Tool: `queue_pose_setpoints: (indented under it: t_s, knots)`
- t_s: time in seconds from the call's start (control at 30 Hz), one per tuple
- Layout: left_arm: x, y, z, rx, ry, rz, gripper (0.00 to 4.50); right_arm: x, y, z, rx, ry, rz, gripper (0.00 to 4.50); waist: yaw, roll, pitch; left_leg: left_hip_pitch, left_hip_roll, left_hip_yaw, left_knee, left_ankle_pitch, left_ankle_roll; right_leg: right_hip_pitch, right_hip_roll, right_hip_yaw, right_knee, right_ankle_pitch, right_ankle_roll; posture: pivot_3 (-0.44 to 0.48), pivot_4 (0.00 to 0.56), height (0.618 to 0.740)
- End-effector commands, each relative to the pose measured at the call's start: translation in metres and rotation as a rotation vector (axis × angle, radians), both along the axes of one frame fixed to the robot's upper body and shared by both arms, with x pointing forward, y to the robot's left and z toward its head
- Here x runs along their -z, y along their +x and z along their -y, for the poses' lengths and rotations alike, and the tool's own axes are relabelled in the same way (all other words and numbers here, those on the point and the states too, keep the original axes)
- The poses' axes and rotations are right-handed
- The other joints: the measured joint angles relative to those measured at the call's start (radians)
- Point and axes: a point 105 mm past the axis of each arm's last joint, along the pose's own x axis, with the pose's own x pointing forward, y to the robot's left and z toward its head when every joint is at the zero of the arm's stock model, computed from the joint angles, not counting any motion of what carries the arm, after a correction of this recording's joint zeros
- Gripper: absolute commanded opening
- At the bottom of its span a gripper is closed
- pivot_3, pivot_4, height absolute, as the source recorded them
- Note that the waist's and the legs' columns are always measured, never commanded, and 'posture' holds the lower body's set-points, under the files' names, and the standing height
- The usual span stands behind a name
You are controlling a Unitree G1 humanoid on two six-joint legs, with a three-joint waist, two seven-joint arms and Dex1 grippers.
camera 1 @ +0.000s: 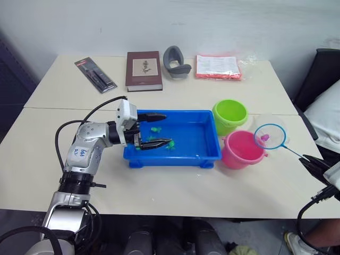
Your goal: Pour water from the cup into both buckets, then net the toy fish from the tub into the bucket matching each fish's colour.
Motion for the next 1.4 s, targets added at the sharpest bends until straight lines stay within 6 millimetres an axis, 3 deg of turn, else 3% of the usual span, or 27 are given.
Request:
queue_pose_setpoints:
  t_s: [0.03,0.13,0.3,0.4,0.8,0.9,0.97,1.1,1.27,1.4]
  knots:
    - [-0.005,-0.006,0.005,0.016,-0.006,0.030,4.43,0.000,-0.002,0.000,-0.030,-0.142,0.087,0.00,-0.003,0.000,0.000,0.001,0.000,0.000,0.000,0.000,0.000,0.001,0.000,0.000,0.000,0.000,0.000,0.000,0.150,0.740]
    - [-0.004,-0.006,0.008,0.002,-0.026,0.022,4.43,-0.002,0.000,0.003,-0.014,-0.393,0.231,0.00,-0.005,0.000,0.000,0.004,0.000,0.001,-0.001,0.000,-0.001,0.002,0.000,0.002,0.001,0.000,0.000,0.000,0.150,0.740]
    - [-0.014,0.003,0.005,-0.057,-0.078,0.033,4.43,0.012,0.006,-0.012,-0.086,-0.532,0.315,0.00,-0.014,0.000,0.000,0.005,0.000,0.002,-0.001,0.000,-0.002,0.002,0.000,0.004,0.002,0.000,0.000,0.000,0.150,0.740]
    - [-0.008,0.005,0.005,-0.048,0.008,0.070,4.43,0.024,0.008,-0.019,-0.114,-0.546,0.344,0.00,-0.017,0.000,0.000,0.006,0.001,0.002,-0.001,0.001,-0.003,0.002,0.001,0.005,0.002,0.000,-0.001,0.000,0.150,0.740]
    - [-0.009,0.009,0.005,-0.062,-0.026,0.052,4.43,0.046,0.013,-0.035,-0.163,-0.571,0.388,0.00,-0.018,0.000,0.000,0.007,0.001,0.004,-0.001,0.001,-0.003,0.002,0.001,0.006,0.003,-0.001,-0.001,0.000,0.150,0.740]
    - [-0.013,0.012,0.004,-0.077,-0.015,0.072,4.43,0.030,0.019,-0.031,-0.081,-0.569,0.453,0.00,-0.018,0.000,0.000,0.007,0.001,0.004,-0.001,0.001,-0.003,0.002,0.001,0.006,0.003,-0.001,-0.001,0.000,0.150,0.740]
    - [-0.015,0.012,0.004,-0.081,-0.029,0.064,4.43,0.050,0.012,-0.059,-0.253,-0.571,0.386,0.00,-0.018,0.000,0.000,0.007,0.001,0.004,-0.001,0.001,-0.003,0.002,0.001,0.007,0.003,-0.001,-0.001,0.000,0.150,0.740]
    - [-0.011,0.012,0.001,-0.081,0.001,0.069,4.43,0.036,0.017,-0.028,-0.071,-0.569,0.403,0.00,-0.018,0.000,0.000,0.008,0.001,0.004,-0.002,0.001,-0.003,0.002,0.002,0.007,0.003,-0.001,-0.001,0.000,0.150,0.740]
    - [-0.009,0.011,0.001,-0.082,-0.001,0.064,4.43,0.042,0.016,-0.041,-0.134,-0.551,0.390,0.00,-0.018,0.000,0.000,0.008,0.001,0.005,-0.002,0.001,-0.003,0.003,0.002,0.008,0.003,-0.001,-0.001,0.000,0.150,0.740]
    - [-0.011,0.010,-0.001,-0.088,-0.009,0.068,4.43,0.028,0.019,-0.037,-0.087,-0.520,0.441,0.00,-0.019,0.000,0.000,0.009,0.001,0.005,-0.003,0.001,-0.003,0.003,0.002,0.008,0.003,-0.001,-0.001,0.000,0.150,0.740]
